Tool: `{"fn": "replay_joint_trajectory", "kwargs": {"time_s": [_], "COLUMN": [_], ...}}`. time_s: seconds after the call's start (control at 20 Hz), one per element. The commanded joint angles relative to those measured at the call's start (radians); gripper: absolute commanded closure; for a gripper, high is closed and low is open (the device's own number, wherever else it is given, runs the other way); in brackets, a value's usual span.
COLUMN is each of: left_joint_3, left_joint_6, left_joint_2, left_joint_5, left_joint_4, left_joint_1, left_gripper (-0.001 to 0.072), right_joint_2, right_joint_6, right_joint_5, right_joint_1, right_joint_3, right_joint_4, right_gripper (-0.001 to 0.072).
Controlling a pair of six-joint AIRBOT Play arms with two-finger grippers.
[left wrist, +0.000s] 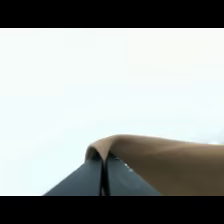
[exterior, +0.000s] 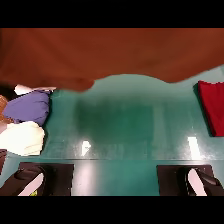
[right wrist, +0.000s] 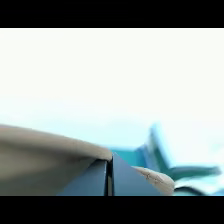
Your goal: Fold the shirts.
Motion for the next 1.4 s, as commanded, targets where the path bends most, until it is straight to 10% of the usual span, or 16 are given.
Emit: {"fn": "replay_joint_trajectory", "kwargs": {"time_s": [0.0,0.45,0.8,1.1,1.15,1.2,1.25,1.35], "left_joint_3": [0.012,-0.352,-0.499,-0.49,-0.49,-0.49,-0.488,-0.459], "left_joint_6": [-0.002,-0.002,-0.017,-0.033,-0.043,-0.054,-0.068,-0.09], "left_joint_2": [0.026,-0.275,-0.69,-0.79,-0.789,-0.789,-0.787,-0.784], "left_joint_5": [0.02,-0.185,-0.137,0.165,0.18,0.163,0.124,-0.027], "left_joint_4": [-0.044,0.057,0.132,0.135,0.135,0.135,0.135,0.135], "left_joint_1": [0.001,0.001,0.001,0.001,0.004,0.01,0.022,0.075], "left_gripper": [0.0686,0.0685,0.0685,0.0684,0.0682,0.0583,0.0351,0.0289], "right_joint_2": [-0.039,-0.429,-0.768,-1.013,-1.04,-1.059,-1.071,-1.067], "right_joint_6": [-0.008,-0.005,-0.005,0.036,0.059,0.074,0.077,0.077], "right_joint_5": [0.089,0.393,0.059,-0.005,0.007,0.027,0.077,0.172], "right_joint_1": [-0.116,-0.009,0.311,0.362,0.36,0.36,0.356,0.343], "right_joint_3": [0.146,-0.04,-0.225,0.01,0.05,0.085,0.121,0.165], "right_joint_4": [0.009,0.204,-0.101,-0.1,-0.1,-0.1,-0.1,-0.097], "right_gripper": [0.0697,0.0697,0.0696,0.0692,0.0574,0.0291,0.0249,0.0263]}}
